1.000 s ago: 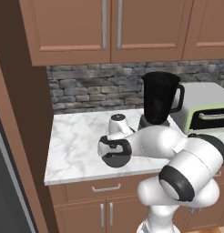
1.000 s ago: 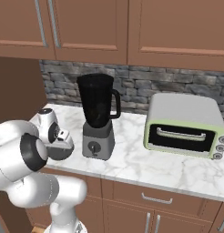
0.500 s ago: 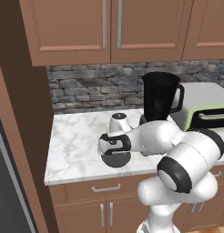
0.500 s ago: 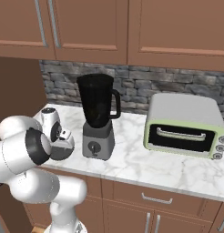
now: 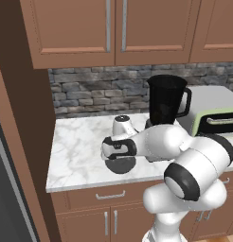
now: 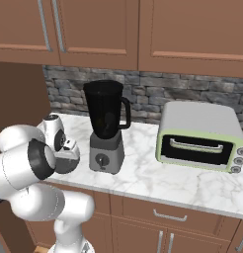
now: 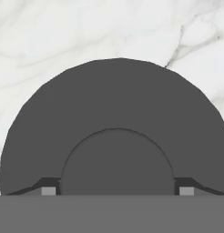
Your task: Grab the garlic and lemon from the fridge, place them in the blender, close the lid, and turn on the blender to create a marinade.
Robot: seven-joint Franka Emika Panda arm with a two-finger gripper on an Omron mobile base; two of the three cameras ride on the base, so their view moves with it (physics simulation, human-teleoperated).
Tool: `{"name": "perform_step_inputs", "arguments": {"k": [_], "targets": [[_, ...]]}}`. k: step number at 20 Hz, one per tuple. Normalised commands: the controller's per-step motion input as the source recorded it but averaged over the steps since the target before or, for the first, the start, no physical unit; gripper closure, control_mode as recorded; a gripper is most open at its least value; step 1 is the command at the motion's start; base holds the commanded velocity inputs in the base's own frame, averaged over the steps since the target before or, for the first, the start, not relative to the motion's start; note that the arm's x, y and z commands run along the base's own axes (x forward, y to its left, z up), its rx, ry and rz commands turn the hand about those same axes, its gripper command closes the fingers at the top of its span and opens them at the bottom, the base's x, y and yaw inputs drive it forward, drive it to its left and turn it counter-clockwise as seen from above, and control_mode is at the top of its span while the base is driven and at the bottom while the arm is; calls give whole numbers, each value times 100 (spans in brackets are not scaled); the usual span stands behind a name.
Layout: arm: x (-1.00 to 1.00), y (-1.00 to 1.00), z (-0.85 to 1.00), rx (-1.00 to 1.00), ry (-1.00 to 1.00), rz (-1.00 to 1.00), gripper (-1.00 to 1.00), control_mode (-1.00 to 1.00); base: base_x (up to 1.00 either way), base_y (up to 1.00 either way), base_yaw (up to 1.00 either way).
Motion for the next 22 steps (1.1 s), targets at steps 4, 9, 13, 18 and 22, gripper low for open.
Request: {"name": "perform_step_inputs", "arguments": {"k": [4,9,13,18,22], "targets": [[-22,0,48,0,-10,0,100,-100,0,0,0],[-11,0,95,-5,-17,-1,100,-100,0,0,0],[0,0,100,-8,-16,-2,100,-100,0,0,0],[0,0,100,-12,-12,-1,100,-100,0,0,0],[2,0,100,-14,-10,-2,100,-100,0,0,0]]}}
